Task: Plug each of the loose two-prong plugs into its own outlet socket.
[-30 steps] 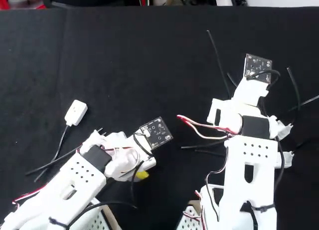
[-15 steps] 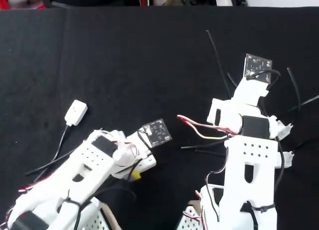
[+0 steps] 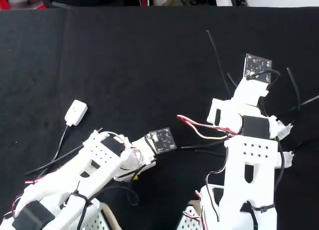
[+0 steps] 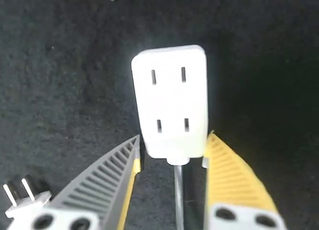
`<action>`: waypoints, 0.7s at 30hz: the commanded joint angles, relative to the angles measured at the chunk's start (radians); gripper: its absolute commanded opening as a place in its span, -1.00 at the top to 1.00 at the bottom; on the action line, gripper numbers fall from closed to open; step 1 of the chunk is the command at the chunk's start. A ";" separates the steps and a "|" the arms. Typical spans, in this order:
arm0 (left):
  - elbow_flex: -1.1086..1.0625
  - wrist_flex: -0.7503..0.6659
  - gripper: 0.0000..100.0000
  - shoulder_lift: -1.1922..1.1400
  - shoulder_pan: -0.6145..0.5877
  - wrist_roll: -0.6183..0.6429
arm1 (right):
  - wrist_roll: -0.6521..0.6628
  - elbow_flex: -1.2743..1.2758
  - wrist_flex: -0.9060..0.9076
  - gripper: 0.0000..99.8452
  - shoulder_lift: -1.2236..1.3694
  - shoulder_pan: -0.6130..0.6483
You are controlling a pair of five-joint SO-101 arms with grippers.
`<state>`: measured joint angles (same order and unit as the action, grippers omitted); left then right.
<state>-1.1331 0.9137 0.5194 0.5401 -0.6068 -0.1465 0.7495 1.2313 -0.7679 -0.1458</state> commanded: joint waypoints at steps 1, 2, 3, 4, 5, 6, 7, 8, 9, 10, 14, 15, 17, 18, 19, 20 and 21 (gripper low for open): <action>0.045 0.005 0.62 0.005 0.008 -0.006 | -0.005 -0.048 -0.005 0.98 -0.001 -0.009; 0.045 0.005 0.65 0.005 0.005 -0.005 | -0.005 -0.048 -0.005 0.98 -0.001 -0.009; 0.050 0.005 0.70 0.003 0.005 0.003 | -0.005 -0.048 -0.005 0.98 -0.001 -0.009; 0.050 0.005 0.75 0.002 0.004 0.023 | -0.005 -0.048 -0.005 0.98 -0.001 -0.009; 0.050 0.005 0.81 0.002 0.004 0.040 | -0.005 -0.048 -0.005 0.98 -0.001 -0.009; 0.051 0.005 0.85 0.002 0.004 0.046 | -0.005 -0.048 -0.005 0.98 -0.001 -0.009; 0.051 0.005 0.85 0.002 0.002 0.044 | -0.005 -0.048 -0.005 0.98 -0.001 -0.009; 0.051 0.005 0.85 0.003 -0.004 0.048 | -0.005 -0.048 -0.005 0.98 -0.001 -0.009; 0.051 0.005 0.85 0.005 -0.019 0.049 | -0.005 -0.048 -0.005 0.98 -0.001 -0.009; 0.058 0.005 0.85 0.005 -0.038 0.049 | -0.005 -0.048 -0.003 0.98 -0.001 -0.009; 0.107 0.005 0.85 0.003 -0.143 0.087 | -0.005 -0.048 -0.002 0.98 -0.001 -0.009; 0.120 0.005 0.85 -0.002 -0.166 0.098 | -0.005 -0.048 -0.002 0.98 -0.001 -0.009; 0.130 -0.029 0.85 -0.003 -0.205 0.137 | -0.005 -0.048 -0.002 0.98 -0.001 -0.009; 0.127 -0.054 0.85 -0.003 -0.223 0.157 | -0.005 -0.047 -0.002 0.98 -0.001 -0.009; 0.127 -0.074 0.85 -0.005 -0.242 0.178 | -0.005 -0.047 -0.002 0.98 -0.001 -0.009; 0.127 -0.087 0.85 -0.005 -0.259 0.199 | -0.005 -0.047 -0.002 0.98 -0.001 -0.009; 0.128 -0.100 0.85 -0.005 -0.271 0.216 | -0.005 -0.047 0.000 0.98 -0.001 -0.009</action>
<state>-1.0564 0.8707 0.5148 0.3330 -0.4641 -0.1465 0.7495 1.2313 -0.7679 -0.1458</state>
